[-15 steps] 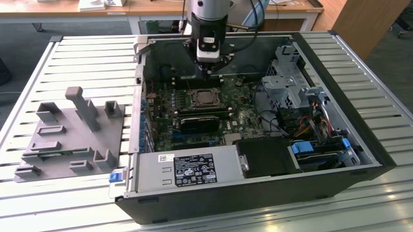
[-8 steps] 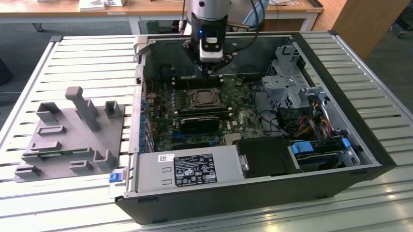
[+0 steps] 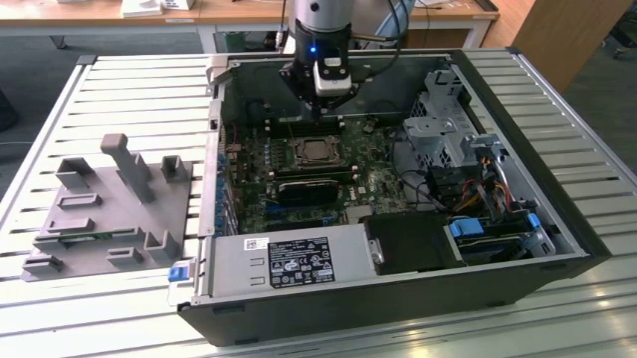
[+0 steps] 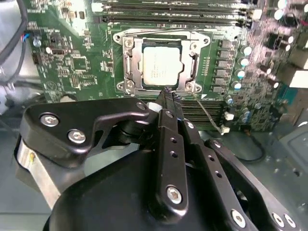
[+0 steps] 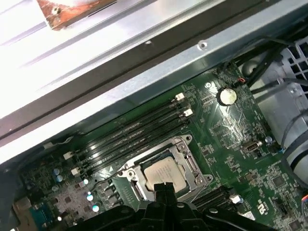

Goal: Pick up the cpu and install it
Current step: 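Install the first cpu locking lever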

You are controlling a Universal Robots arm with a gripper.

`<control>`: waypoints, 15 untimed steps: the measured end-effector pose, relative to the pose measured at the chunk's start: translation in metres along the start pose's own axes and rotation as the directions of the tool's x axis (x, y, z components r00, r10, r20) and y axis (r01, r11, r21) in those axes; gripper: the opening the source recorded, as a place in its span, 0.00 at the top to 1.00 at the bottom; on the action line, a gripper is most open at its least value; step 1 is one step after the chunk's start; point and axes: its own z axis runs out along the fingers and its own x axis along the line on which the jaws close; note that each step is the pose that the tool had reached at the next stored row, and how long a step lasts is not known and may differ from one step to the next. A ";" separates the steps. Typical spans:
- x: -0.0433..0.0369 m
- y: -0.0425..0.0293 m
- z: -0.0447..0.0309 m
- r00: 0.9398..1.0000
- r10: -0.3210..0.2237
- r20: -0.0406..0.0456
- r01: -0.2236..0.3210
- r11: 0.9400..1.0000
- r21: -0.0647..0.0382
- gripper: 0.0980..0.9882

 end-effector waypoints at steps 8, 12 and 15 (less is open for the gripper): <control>0.0000 0.0000 0.0007 0.989 -0.145 -0.004 0.145 0.989 0.001 0.99; 0.0000 0.0000 0.0009 0.976 -0.217 -0.006 0.217 0.976 0.001 0.99; 0.0000 0.0000 0.0011 0.963 -0.269 -0.008 0.269 0.963 0.002 0.99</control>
